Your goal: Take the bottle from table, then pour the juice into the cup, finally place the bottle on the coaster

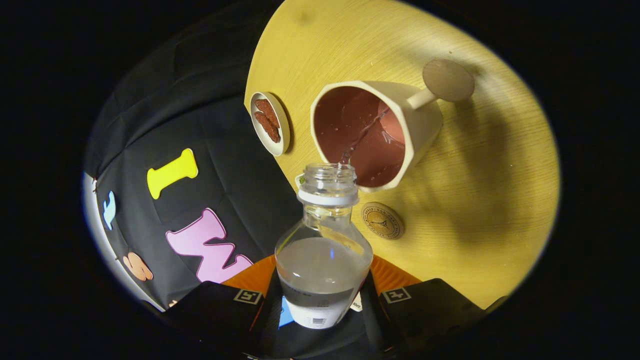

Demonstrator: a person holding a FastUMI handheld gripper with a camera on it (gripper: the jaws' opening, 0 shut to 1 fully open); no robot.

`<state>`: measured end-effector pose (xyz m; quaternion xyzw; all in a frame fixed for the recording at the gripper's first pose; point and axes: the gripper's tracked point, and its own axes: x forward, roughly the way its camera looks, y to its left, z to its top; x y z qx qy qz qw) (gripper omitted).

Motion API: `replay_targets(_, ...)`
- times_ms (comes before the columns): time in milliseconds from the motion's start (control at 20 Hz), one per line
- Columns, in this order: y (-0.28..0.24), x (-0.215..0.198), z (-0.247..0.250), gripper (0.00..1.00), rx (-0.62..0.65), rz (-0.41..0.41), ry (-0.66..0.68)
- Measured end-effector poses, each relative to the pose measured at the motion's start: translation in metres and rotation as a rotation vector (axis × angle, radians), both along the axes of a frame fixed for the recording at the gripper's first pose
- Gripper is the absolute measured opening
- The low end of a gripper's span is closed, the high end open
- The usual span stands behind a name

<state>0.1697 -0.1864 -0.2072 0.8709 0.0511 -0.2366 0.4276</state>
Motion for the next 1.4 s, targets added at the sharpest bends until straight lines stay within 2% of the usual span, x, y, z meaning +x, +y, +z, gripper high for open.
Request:
replay_targets(400, -0.002, -0.005, 0.001, 0.72, 0.126, 0.033, -0.029)
replay_targets(650, -0.014, -0.008, 0.006, 0.72, 0.196, -0.007, -0.041)
replay_targets(1400, -0.024, -0.015, 0.020, 0.72, 0.331, -0.045, -0.059)
